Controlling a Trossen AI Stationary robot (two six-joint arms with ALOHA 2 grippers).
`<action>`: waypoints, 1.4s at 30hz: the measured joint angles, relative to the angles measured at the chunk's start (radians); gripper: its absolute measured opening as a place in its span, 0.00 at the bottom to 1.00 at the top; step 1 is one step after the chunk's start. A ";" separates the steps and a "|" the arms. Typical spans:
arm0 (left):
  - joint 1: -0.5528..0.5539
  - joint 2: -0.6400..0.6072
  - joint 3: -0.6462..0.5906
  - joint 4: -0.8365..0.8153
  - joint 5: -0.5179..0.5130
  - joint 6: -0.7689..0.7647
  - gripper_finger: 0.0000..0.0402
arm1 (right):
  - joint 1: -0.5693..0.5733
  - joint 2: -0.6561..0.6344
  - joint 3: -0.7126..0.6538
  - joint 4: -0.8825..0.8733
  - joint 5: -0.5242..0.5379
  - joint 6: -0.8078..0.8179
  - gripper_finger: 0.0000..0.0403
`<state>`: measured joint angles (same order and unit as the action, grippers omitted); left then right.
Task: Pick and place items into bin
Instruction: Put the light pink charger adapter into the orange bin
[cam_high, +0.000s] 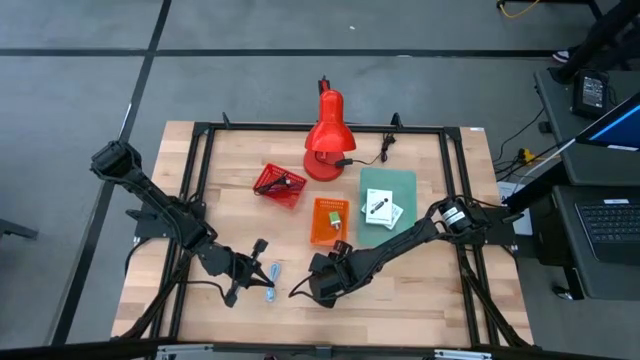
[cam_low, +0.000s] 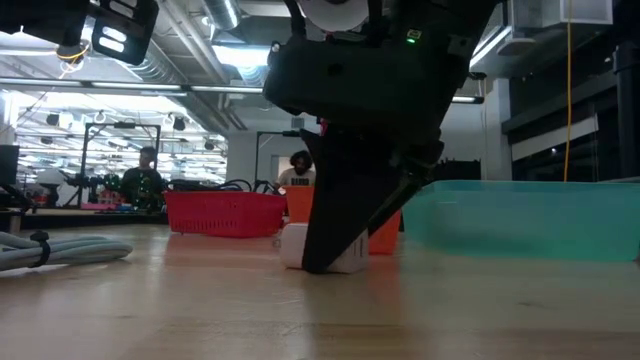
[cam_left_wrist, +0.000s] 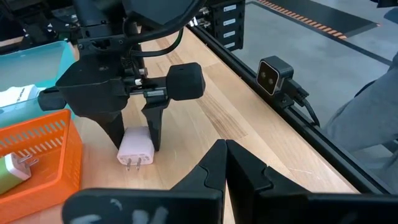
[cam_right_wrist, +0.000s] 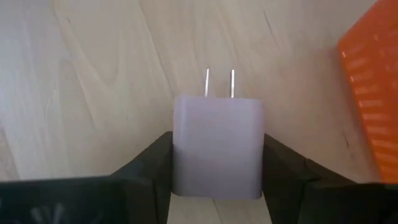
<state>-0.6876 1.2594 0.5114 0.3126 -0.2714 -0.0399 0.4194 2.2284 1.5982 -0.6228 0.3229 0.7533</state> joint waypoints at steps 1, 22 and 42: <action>0.000 0.000 0.000 0.000 0.000 0.000 0.01 | 0.000 0.000 0.000 0.000 0.000 -0.001 0.41; 0.000 0.000 0.000 0.002 0.001 -0.025 0.01 | 0.027 -0.096 0.076 -0.042 -0.039 -0.216 0.41; 0.000 0.000 0.000 0.001 0.003 -0.037 0.01 | 0.069 -0.172 -0.109 0.326 0.099 -0.290 0.41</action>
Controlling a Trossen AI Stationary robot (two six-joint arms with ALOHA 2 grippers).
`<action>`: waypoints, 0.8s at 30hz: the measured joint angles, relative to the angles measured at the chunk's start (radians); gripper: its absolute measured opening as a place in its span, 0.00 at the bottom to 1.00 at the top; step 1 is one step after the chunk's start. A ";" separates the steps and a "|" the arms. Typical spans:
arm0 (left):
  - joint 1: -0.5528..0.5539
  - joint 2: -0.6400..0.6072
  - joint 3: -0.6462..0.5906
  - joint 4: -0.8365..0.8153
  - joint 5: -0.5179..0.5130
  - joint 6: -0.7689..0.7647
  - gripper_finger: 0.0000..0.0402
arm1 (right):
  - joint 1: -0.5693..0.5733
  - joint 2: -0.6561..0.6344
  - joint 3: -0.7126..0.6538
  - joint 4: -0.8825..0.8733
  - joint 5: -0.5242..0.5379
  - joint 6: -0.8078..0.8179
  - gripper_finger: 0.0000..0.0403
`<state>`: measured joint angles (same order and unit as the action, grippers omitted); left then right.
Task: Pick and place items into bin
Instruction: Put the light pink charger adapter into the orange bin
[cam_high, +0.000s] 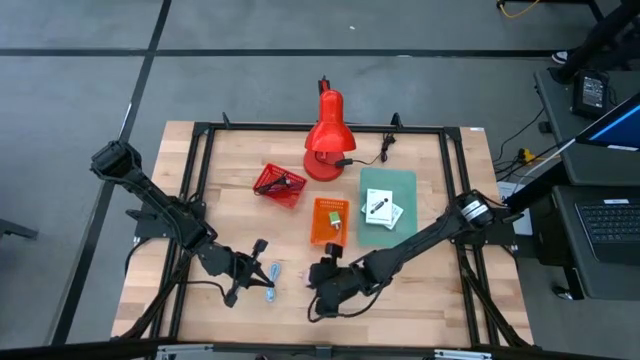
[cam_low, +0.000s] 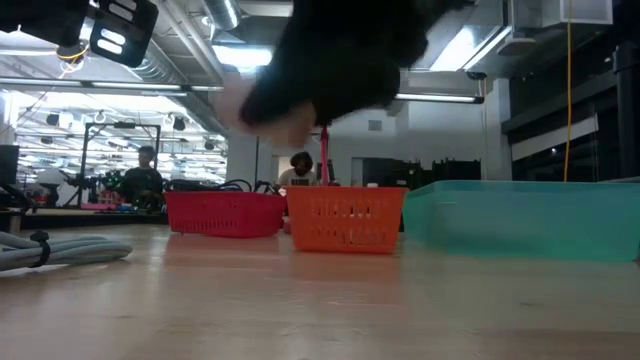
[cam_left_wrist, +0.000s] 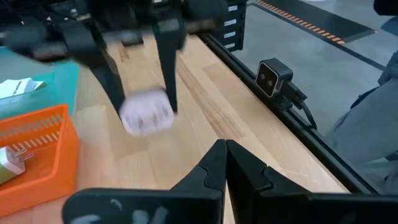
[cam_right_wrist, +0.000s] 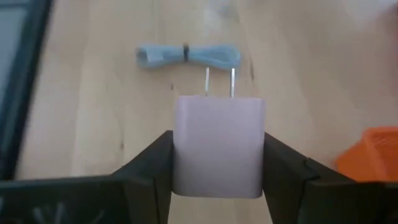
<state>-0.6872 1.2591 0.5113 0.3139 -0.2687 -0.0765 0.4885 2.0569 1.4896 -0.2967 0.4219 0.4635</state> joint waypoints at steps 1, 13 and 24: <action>0.000 0.000 0.000 -0.002 0.000 0.000 0.01 | 0.000 -0.015 -0.015 0.022 0.005 -0.006 0.41; 0.000 0.000 0.000 -0.004 -0.002 0.001 0.01 | -0.026 -0.204 -0.304 0.285 0.026 -0.036 0.41; 0.000 0.000 0.000 -0.011 -0.010 -0.005 0.01 | -0.109 -0.278 -0.412 0.325 0.032 -0.058 0.41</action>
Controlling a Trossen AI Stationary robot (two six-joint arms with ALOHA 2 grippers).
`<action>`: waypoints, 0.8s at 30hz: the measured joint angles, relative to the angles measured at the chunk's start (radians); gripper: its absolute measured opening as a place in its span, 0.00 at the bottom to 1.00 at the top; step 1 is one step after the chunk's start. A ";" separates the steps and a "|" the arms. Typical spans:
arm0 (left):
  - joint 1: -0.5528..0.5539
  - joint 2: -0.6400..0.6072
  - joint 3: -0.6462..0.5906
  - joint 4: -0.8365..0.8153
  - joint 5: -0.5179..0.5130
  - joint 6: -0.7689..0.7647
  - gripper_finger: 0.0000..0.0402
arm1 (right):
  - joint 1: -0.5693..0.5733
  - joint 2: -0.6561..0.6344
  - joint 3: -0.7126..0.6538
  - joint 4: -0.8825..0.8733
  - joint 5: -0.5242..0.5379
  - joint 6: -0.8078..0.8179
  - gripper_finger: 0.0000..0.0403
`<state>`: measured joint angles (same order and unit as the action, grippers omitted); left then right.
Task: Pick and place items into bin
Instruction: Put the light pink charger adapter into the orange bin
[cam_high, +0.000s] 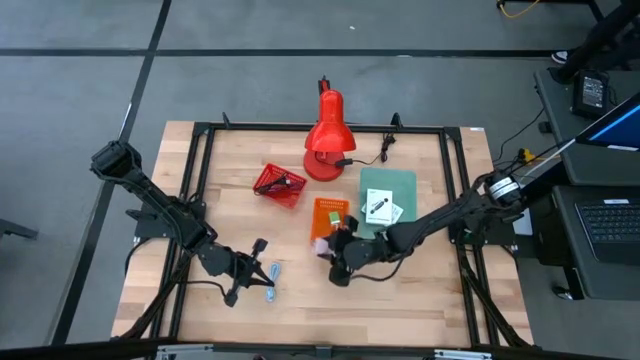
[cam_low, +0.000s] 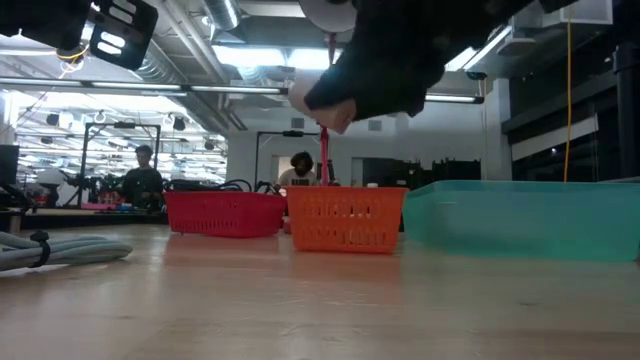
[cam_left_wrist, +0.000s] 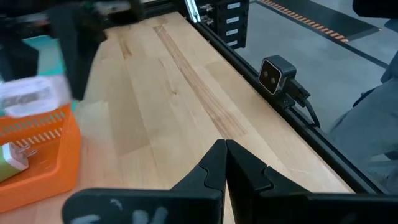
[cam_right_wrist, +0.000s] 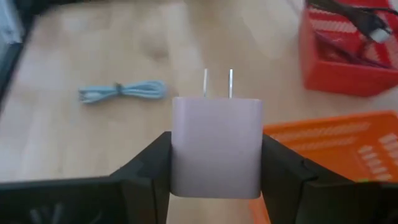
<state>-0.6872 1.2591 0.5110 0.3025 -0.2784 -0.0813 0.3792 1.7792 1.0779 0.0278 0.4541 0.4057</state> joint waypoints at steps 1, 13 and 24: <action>0.000 0.000 0.000 -0.002 0.000 -0.002 0.01 | -0.011 0.000 0.000 -0.019 0.000 0.000 0.41; 0.000 0.000 0.000 -0.018 -0.064 -0.003 0.01 | -0.142 0.000 -0.001 -0.162 -0.091 -0.014 0.41; 0.001 0.000 0.000 -0.020 -0.086 -0.002 0.01 | -0.192 0.010 -0.002 -0.229 -0.153 -0.057 0.41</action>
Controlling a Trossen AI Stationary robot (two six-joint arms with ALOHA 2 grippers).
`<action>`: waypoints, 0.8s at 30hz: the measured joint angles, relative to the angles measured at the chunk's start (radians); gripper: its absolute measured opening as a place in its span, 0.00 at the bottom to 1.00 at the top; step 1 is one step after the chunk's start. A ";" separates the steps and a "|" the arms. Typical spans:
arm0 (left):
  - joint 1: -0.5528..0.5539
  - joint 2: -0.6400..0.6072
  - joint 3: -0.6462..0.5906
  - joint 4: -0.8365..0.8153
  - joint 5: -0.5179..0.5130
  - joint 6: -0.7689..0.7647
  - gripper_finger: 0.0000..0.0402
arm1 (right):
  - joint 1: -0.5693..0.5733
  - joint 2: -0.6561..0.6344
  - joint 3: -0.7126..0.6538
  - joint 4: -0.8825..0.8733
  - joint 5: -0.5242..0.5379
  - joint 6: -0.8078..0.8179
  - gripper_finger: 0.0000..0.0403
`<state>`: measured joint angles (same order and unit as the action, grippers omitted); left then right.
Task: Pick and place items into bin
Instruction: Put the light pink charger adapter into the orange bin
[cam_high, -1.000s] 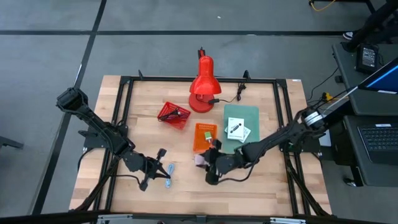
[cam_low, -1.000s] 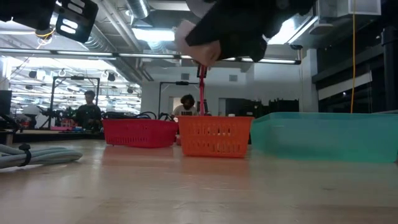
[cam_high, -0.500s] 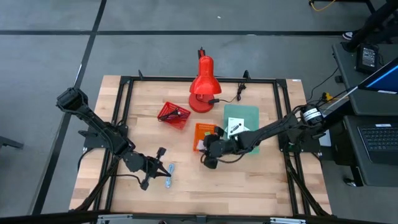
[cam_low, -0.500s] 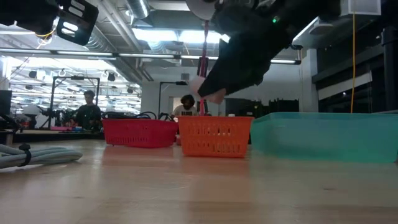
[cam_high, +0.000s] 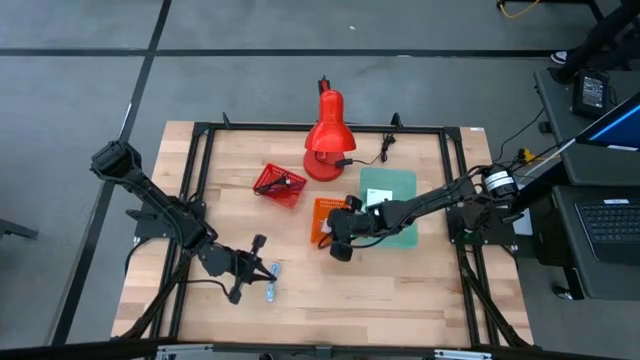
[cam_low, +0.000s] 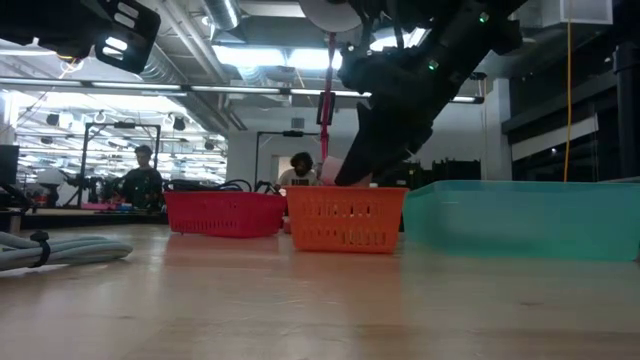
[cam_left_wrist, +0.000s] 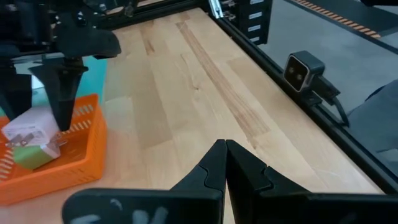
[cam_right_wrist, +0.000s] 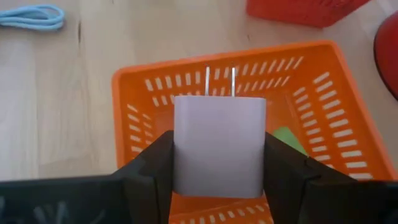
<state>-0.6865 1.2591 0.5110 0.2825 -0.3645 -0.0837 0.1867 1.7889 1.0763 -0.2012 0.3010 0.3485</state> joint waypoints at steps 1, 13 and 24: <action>0.000 0.000 0.000 0.000 -0.007 0.000 0.01 | 0.000 0.000 0.000 0.001 0.000 -0.010 0.41; 0.002 0.000 0.000 0.004 -0.143 0.063 0.01 | 0.000 0.008 -0.004 -0.010 -0.015 -0.052 0.48; 0.002 0.000 0.000 0.005 -0.143 0.062 0.01 | -0.003 0.008 -0.004 -0.009 -0.008 -0.067 0.49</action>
<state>-0.6849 1.2591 0.5110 0.2874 -0.5072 -0.0216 0.1833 1.7973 1.0721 -0.2103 0.2932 0.2813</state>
